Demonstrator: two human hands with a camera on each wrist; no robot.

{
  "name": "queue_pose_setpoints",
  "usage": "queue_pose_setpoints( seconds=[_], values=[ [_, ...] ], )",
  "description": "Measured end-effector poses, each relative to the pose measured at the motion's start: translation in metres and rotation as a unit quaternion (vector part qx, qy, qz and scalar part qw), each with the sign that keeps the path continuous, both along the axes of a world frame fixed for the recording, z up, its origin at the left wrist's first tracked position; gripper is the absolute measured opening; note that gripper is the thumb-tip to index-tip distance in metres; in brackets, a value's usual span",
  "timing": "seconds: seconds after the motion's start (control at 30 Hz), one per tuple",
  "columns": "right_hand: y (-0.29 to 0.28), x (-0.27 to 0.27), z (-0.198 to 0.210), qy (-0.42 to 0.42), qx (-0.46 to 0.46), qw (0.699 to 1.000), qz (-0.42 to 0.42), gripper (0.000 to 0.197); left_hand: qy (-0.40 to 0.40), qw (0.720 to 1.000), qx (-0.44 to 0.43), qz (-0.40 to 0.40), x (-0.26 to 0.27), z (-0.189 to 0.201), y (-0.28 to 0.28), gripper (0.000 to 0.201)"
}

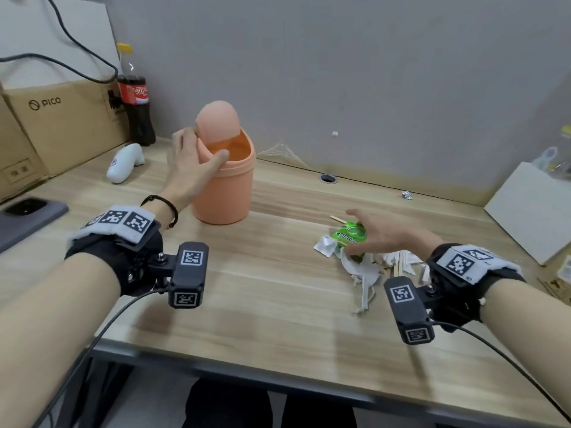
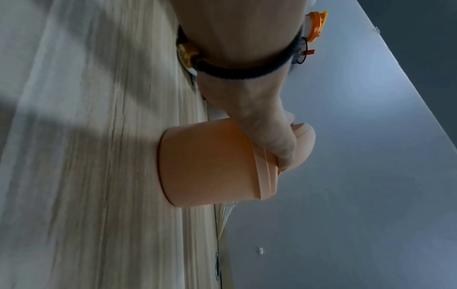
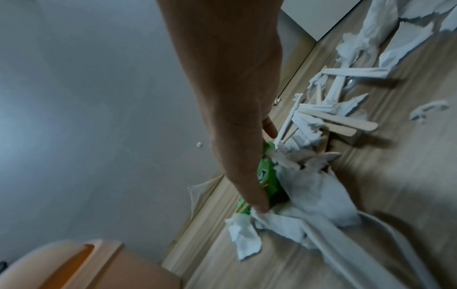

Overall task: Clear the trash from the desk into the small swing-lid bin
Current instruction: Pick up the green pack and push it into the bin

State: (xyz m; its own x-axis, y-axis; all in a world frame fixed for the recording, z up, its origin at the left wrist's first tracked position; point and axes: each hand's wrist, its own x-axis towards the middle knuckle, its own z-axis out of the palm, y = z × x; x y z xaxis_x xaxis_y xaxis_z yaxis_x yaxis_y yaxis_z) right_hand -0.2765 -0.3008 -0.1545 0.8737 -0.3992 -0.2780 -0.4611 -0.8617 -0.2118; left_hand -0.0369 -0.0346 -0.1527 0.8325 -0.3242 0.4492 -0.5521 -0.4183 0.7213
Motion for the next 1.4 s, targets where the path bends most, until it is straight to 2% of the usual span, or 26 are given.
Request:
queue_pose_setpoints(
  seconds=[0.1, 0.2, 0.3, 0.4, 0.5, 0.7, 0.93, 1.03, 1.13, 1.2, 1.27, 1.4],
  values=[
    [0.004, 0.006, 0.016, -0.07, 0.068, 0.995, -0.039, 0.076, -0.002, 1.0, -0.014, -0.003, 0.001, -0.002, -0.003, 0.067],
    [0.02, 0.022, 0.035, -0.184, 0.124, 0.973, -0.064, 0.053, -0.002, 0.999, -0.049, -0.014, 0.0, -0.003, -0.007, 0.053],
    [0.049, 0.049, 0.053, -0.281, 0.145, 0.949, -0.013, 0.039, -0.015, 0.998, -0.058, -0.023, -0.002, -0.005, -0.007, 0.04],
    [0.082, 0.078, 0.071, -0.325, 0.14, 0.934, 0.056, 0.029, -0.029, 0.998, -0.055, -0.03, -0.002, -0.005, -0.007, 0.039],
    [0.105, 0.104, 0.079, -0.322, 0.125, 0.932, 0.111, 0.025, -0.018, 0.997, -0.063, -0.044, 0.003, -0.007, -0.006, 0.047],
    [0.121, 0.141, 0.073, -0.31, 0.036, 0.935, 0.17, 0.024, -0.004, 0.993, -0.099, -0.064, 0.005, -0.007, -0.003, 0.051],
    [0.12, 0.153, 0.076, -0.33, -0.036, 0.92, 0.207, 0.032, 0.006, 0.992, -0.102, -0.078, 0.002, -0.005, 0.0, 0.053],
    [0.118, 0.147, 0.074, -0.341, -0.104, 0.902, 0.245, 0.031, -0.002, 0.992, -0.1, -0.072, 0.001, -0.005, 0.0, 0.05],
    [0.121, 0.146, 0.067, -0.324, -0.237, 0.877, 0.263, 0.04, -0.014, 0.989, -0.119, -0.082, -0.001, -0.005, 0.0, 0.041],
    [0.128, 0.145, 0.063, -0.282, -0.285, 0.881, 0.25, 0.048, -0.015, 0.99, -0.114, -0.084, 0.001, -0.007, 0.001, 0.04],
    [0.135, 0.146, 0.057, -0.261, -0.279, 0.886, 0.264, 0.046, -0.016, 0.991, -0.108, -0.083, 0.002, -0.008, 0.0, 0.039],
    [0.134, 0.141, 0.061, -0.262, -0.052, 0.933, 0.242, 0.024, -0.026, 0.992, -0.103, -0.069, 0.001, -0.009, -0.001, 0.035]
  ],
)
